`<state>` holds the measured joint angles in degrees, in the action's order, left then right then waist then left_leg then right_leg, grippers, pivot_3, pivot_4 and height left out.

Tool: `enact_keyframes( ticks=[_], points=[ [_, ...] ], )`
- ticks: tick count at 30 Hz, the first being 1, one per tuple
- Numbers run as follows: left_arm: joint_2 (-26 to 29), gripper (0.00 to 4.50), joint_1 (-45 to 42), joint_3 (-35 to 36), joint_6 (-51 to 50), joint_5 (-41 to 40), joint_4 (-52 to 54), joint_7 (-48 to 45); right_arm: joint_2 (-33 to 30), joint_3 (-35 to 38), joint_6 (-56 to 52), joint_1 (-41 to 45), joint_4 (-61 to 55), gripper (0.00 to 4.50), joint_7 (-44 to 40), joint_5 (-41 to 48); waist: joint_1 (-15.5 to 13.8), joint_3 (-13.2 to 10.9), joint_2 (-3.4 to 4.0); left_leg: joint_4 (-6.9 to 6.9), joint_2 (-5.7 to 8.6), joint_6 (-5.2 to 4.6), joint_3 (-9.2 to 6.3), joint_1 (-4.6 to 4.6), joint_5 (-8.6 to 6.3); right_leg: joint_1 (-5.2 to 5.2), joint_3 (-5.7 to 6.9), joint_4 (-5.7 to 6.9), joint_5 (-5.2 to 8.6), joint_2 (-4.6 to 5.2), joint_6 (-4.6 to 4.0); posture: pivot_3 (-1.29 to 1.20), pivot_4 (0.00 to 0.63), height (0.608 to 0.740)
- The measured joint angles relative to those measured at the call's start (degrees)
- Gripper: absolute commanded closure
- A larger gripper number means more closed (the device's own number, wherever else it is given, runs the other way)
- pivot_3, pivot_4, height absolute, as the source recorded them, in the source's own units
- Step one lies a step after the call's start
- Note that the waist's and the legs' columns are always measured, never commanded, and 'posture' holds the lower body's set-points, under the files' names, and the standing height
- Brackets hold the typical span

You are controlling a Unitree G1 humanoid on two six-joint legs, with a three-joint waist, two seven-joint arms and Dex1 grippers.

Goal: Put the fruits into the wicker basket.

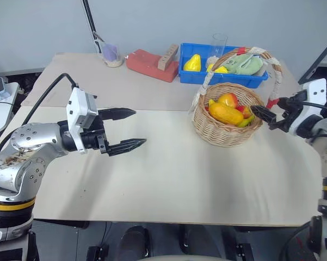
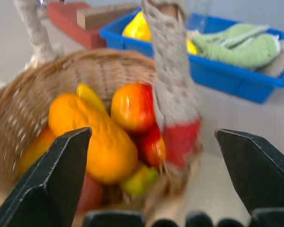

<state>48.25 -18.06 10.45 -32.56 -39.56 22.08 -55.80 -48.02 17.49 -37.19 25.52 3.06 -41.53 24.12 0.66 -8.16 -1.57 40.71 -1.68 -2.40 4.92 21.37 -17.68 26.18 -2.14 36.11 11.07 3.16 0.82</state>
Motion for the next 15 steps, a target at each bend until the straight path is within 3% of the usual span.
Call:
enact_keyframes(
  ticks=[7, 15],
  points=[
    [7.51, 0.00, 13.18, 5.87, 4.00, 8.14, -2.95, -2.02, -12.31, 1.71, 0.70, -15.09, -13.05, 0.01, -13.48, 1.54, 0.16, -0.01, 0.01, -0.05, -0.11, -0.03, 0.07, -0.13, -0.02, -0.01, 0.01, -0.02, 0.24, -0.02, 0.30, 0.00, 0.150, 0.692],
    [9.95, 0.00, 18.11, 10.58, 7.62, 11.83, -6.94, -4.37, -16.60, 2.11, -0.33, -17.42, -22.78, 0.01, -21.03, 6.47, -0.88, -0.01, 0.01, -0.04, -0.11, -0.02, 0.09, -0.15, -0.02, -0.02, 0.08, -0.03, 0.29, 0.07, 0.39, 0.00, 0.150, 0.692]
  ],
)
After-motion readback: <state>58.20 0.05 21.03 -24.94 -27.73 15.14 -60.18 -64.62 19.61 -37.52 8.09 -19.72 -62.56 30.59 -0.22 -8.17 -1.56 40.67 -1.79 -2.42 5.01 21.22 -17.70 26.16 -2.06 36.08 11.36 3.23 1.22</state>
